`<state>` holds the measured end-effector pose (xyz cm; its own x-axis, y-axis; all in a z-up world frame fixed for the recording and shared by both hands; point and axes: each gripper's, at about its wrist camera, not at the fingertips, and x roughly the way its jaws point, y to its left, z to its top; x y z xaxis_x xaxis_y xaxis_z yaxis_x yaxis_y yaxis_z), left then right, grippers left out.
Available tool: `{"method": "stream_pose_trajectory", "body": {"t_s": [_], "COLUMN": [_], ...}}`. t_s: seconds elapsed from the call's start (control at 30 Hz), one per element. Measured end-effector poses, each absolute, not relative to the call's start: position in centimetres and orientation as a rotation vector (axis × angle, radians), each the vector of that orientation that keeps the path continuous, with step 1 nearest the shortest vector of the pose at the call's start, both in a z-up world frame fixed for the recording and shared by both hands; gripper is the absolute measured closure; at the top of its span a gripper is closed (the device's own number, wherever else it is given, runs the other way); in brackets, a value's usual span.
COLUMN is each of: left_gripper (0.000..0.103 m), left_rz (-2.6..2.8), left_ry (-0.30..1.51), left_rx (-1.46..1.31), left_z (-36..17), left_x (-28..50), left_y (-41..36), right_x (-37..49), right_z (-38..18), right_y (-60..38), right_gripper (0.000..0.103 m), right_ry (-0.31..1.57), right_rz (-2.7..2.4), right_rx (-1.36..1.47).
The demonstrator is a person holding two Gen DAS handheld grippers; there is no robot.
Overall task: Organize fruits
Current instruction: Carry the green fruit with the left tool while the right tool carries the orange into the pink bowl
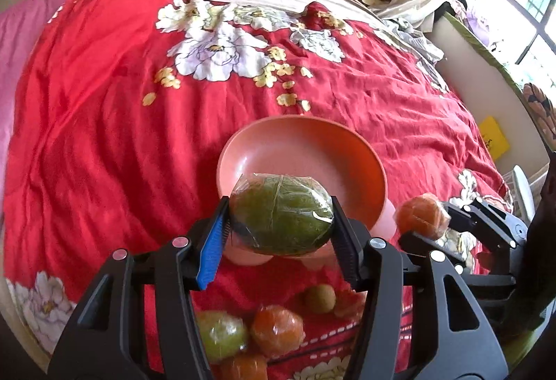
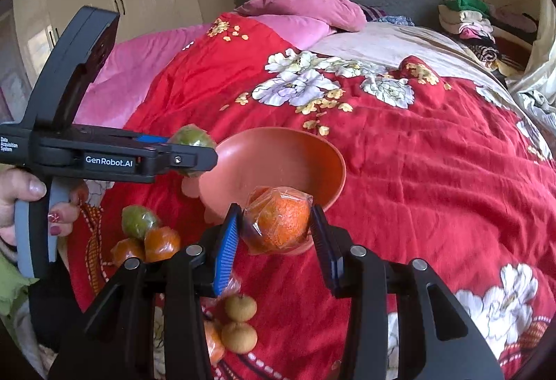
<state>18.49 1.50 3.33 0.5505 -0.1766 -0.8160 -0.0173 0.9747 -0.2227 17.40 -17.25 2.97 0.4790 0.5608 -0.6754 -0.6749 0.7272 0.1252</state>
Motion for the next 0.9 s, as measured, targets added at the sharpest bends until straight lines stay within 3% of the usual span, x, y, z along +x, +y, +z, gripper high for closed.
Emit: {"method": "stream_pose_trajectory", "body": {"t_s": [0.9], "left_gripper": [0.057], "left_rz": [-0.161], "left_ry": [1.08], "left_rx": [-0.229], "left_z": [0.3], "left_x": [24.1], "left_y": [1.2], "right_x": [21.5], "right_z": [0.1], "right_y": [-13.2], "right_gripper": [0.063], "right_ry": [0.861], "right_rz": [0.802], "right_rx": [-0.26]}}
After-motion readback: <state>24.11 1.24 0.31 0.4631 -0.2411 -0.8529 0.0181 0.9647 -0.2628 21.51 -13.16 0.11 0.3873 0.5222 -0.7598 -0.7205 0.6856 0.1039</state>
